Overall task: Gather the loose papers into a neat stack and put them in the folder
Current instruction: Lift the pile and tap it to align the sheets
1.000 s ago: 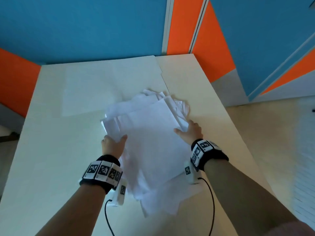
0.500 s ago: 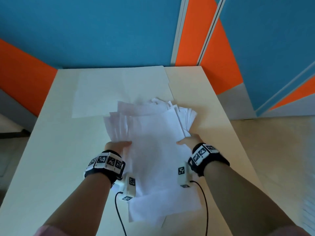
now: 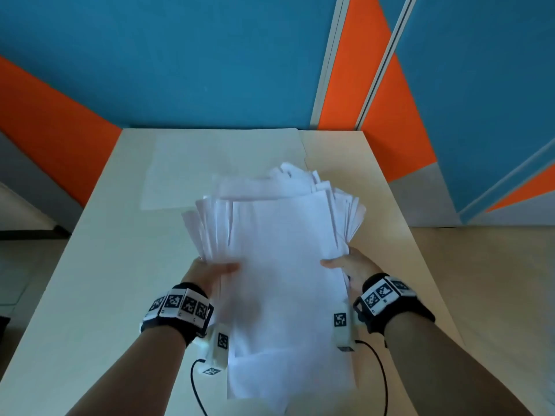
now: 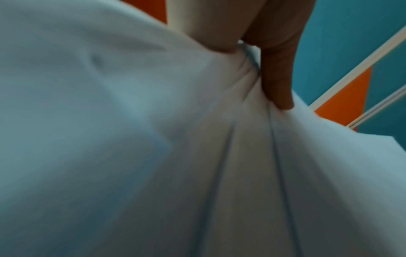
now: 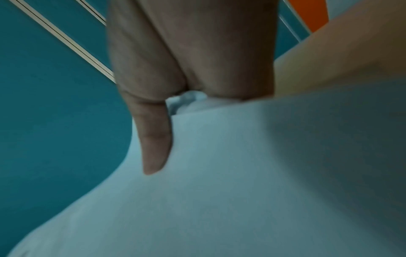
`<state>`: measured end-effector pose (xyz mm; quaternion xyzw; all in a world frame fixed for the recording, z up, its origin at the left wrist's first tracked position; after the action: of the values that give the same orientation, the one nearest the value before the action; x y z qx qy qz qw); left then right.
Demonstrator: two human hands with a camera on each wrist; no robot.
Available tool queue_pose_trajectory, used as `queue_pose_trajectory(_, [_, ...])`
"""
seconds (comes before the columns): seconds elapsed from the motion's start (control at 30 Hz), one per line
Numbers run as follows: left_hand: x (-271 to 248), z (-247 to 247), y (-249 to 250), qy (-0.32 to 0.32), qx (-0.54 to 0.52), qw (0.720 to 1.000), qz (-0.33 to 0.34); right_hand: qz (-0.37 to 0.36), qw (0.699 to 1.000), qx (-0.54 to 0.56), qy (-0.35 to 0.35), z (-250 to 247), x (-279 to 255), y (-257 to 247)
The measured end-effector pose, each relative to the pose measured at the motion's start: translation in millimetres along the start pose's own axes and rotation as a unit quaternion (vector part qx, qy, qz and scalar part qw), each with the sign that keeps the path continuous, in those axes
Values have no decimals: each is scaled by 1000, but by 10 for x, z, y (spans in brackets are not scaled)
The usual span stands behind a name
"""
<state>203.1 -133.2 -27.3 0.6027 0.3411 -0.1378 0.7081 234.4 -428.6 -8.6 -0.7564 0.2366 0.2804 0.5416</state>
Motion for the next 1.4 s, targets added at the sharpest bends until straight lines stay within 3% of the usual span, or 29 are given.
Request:
queue_pose_trajectory(0.13, [-203,4,660,-5,-54,992,113,-105,993,44,41,-143,-193,-484])
queue_pose_trajectory(0.27, [-587,-3,1447,-9,-93,965,243,-223,970,46,89,-211,-485,-1119])
queue_pose_trajectory(0.37, [-818,-70,1738,-31,-123,947,296,-269,959,34,79,-194,-669,-1366])
queue_pose_trajectory(0.5, [-802,-139,1558,-76,-94,958,260,-235,970,-61,6,-36,-706,-1331])
queue_pose_trajectory(0.57, [-707,-180,1388,-46,-67,967,242,-212,973,-89,1,57,-616,-1246])
queue_pose_trajectory(0.67, [-589,-220,1238,-15,-66,967,245,-230,970,-66,34,173,-546,-1191])
queue_pose_trajectory(0.8, [-640,-218,1256,-21,-84,963,257,-278,959,-1,63,172,-585,-1220])
queue_pose_trajectory(0.97, [-765,-323,1404,-67,-109,948,291,-288,957,7,9,65,-673,-1282])
queue_pose_trajectory(1.07, [-680,-377,1203,-87,-56,964,243,-250,967,-21,-42,96,-628,-1126])
queue_pose_trajectory(1.13, [-616,-376,1058,-63,-35,969,237,-235,971,-50,-20,129,-570,-990])
queue_pose_trajectory(1.23, [-609,-356,947,-19,-60,967,247,-242,970,-10,5,220,-503,-890])
queue_pose_trajectory(1.4, [-611,-393,970,-48,-63,965,249,-224,974,-25,-13,255,-462,-912])
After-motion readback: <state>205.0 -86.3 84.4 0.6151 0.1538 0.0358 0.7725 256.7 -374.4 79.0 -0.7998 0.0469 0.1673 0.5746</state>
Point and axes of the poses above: each hand's wrist, its own x-axis towards the middle knuckle, its own z-axis out of the palm, y = z × x, the point moved 6 cm from there along x, towards the middle knuckle, and after that the axes turned 8 degrees about -x, right-handed, at the moved point
